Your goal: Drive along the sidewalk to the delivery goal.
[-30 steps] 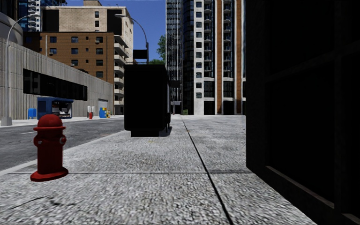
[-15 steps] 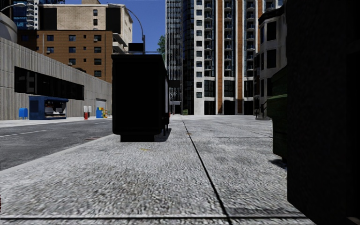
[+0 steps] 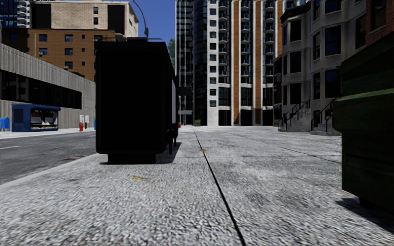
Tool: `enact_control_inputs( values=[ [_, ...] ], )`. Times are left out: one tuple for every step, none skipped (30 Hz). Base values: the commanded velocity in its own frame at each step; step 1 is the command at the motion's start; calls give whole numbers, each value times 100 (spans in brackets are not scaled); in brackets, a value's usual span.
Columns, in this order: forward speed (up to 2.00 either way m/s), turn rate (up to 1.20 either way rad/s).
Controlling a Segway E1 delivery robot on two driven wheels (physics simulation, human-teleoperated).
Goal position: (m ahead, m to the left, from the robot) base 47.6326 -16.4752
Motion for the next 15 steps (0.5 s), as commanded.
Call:
enact_control_inputs(
  values=[
    [200,-31],
    [200,-31],
    [200,-31],
    [200,-31],
    [200,-31],
    [200,-31],
    [200,-31],
    [200,-31],
    [200,-31],
    [200,-31],
    [200,-31],
    [200,-31],
    [200,-31],
    [200,-31],
    [200,-31]
  ],
)
